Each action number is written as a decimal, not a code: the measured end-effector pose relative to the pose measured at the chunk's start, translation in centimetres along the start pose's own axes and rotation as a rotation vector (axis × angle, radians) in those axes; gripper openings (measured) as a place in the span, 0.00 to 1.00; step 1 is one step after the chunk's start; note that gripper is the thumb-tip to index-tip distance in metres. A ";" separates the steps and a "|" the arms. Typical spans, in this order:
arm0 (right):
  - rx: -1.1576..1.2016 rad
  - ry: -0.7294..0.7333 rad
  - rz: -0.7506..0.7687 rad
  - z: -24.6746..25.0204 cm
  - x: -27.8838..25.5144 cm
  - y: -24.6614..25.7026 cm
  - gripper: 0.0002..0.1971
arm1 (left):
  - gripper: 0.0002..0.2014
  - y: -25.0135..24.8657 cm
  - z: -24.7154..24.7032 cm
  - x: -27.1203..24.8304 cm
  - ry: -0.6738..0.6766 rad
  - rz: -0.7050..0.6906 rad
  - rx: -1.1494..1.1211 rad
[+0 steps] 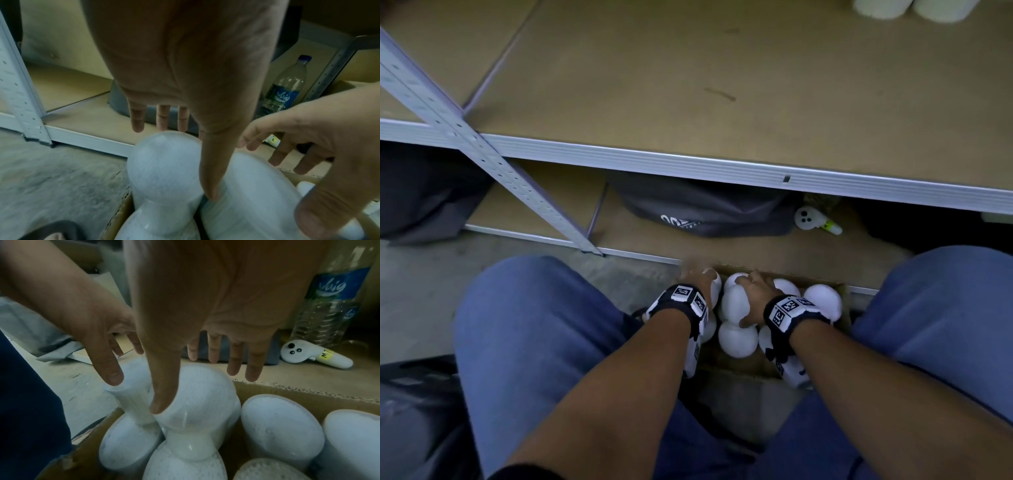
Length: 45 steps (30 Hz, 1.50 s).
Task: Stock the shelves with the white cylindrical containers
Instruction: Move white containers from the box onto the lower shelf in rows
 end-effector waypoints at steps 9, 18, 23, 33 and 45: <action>-0.006 0.066 -0.032 -1.7 2.0 0.9 0.57 | 0.47 0.5 -1.0 1.1 0.020 0.045 0.126; 0.075 0.059 -0.066 -0.8 1.6 1.1 0.54 | 0.46 0.5 -0.3 0.5 0.065 0.060 0.005; 0.014 0.034 -0.040 2.0 0.1 1.5 0.52 | 0.42 -0.8 1.9 -0.9 0.001 0.008 -0.059; 0.010 -0.125 0.039 9.8 -6.6 2.3 0.47 | 0.41 -1.6 9.6 -7.4 -0.200 -0.082 -0.133; 0.116 -0.490 0.199 19.1 -21.4 1.8 0.48 | 0.45 -4.2 21.1 -18.6 -0.398 -0.269 -0.065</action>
Point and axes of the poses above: each hand's wrist, its own x-axis towards the middle knuckle, its own z-axis out of the back of the hand, y = z × x, the point moved 2 cm from there along x, towards the middle knuckle
